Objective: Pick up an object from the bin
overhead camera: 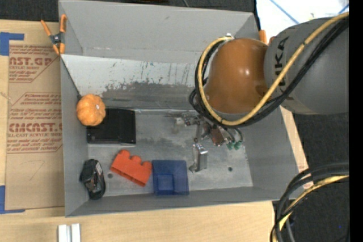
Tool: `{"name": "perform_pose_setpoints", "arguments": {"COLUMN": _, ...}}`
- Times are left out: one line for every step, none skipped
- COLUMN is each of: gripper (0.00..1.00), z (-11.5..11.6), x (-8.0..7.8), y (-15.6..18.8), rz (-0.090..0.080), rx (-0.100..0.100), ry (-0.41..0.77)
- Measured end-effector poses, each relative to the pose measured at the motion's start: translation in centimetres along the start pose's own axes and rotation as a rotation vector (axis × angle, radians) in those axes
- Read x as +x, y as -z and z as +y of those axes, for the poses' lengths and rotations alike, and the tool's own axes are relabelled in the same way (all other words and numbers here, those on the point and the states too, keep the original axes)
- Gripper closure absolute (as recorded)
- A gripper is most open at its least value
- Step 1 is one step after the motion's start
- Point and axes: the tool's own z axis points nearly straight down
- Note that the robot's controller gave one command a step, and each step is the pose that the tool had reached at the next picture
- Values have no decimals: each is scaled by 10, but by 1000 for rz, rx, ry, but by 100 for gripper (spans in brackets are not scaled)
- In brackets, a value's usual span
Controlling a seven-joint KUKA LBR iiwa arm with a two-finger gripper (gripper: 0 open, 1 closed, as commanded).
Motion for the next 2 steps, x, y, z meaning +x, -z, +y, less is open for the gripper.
{"name": "perform_pose_setpoints", "arguments": {"gripper": 100, "z": 59, "x": -4, "y": -66, "rz": 1, "rx": -2, "ry": -141}}
{"name": "perform_pose_setpoints", "arguments": {"gripper": 0, "z": 59, "x": -4, "y": -66, "rz": 1, "rx": -2, "ry": -142}}
